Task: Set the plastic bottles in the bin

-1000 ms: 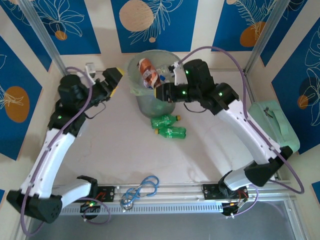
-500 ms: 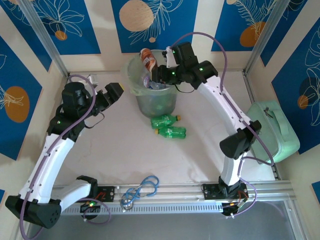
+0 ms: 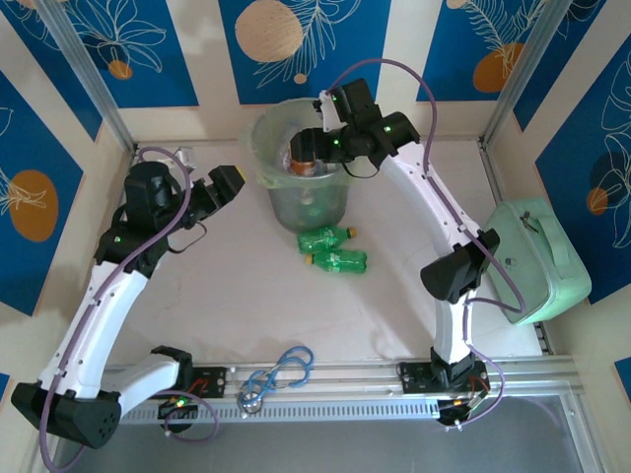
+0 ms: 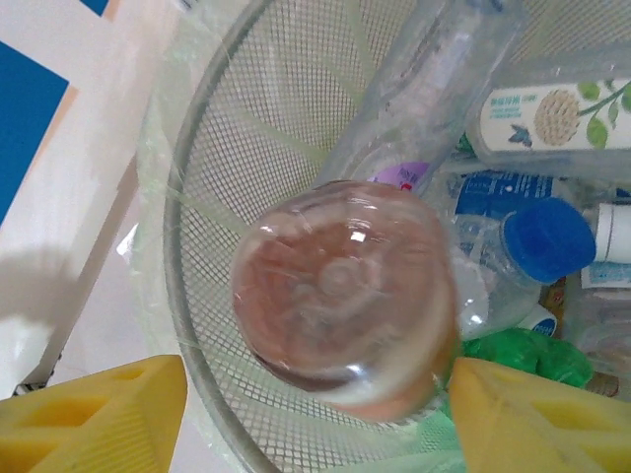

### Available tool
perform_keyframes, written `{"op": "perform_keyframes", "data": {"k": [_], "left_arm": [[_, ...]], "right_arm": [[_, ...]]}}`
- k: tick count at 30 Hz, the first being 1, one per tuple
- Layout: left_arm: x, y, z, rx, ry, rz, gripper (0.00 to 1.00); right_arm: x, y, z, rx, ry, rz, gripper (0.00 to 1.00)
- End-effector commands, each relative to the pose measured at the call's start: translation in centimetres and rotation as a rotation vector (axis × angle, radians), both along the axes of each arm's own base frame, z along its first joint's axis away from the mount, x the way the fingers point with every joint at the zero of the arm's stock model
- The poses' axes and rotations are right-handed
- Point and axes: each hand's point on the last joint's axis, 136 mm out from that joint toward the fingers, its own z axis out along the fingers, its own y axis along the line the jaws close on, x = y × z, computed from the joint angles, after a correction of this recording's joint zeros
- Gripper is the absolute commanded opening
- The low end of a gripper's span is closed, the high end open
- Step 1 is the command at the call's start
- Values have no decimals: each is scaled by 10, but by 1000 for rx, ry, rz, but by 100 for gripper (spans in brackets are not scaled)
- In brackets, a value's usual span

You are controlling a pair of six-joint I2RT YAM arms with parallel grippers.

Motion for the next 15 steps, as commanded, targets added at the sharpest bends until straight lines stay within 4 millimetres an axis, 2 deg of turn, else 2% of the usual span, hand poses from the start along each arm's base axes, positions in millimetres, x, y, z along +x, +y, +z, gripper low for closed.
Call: {"op": "perform_keyframes", "data": {"k": [1,4,7,8,10,12,15], "left_arm": [[1,2,-8,13,9,1,84],[0,2,-10,11,14,2,84],[1,1,-14,8,23,1,83],[1,1,-15,5,25,1,82],[3,0,-18,-2,35,-2,80],[4,-1,-20,-11,41,2,79],[5,0,-24,-15,53,13,77]], "right_arm": [[-14,-19,42,7,-97,-39,72],[-26,-40,60,34,-134,-87,73],[-35,-60,60,93,-109,-129,72],[-38,-63,60,119,-91,-128,67],[-42,-58,58,148,-65,-99,55],[-47,-43,56,148,-58,-50,44],[-48,-18,58,165,-55,7,40]]}}
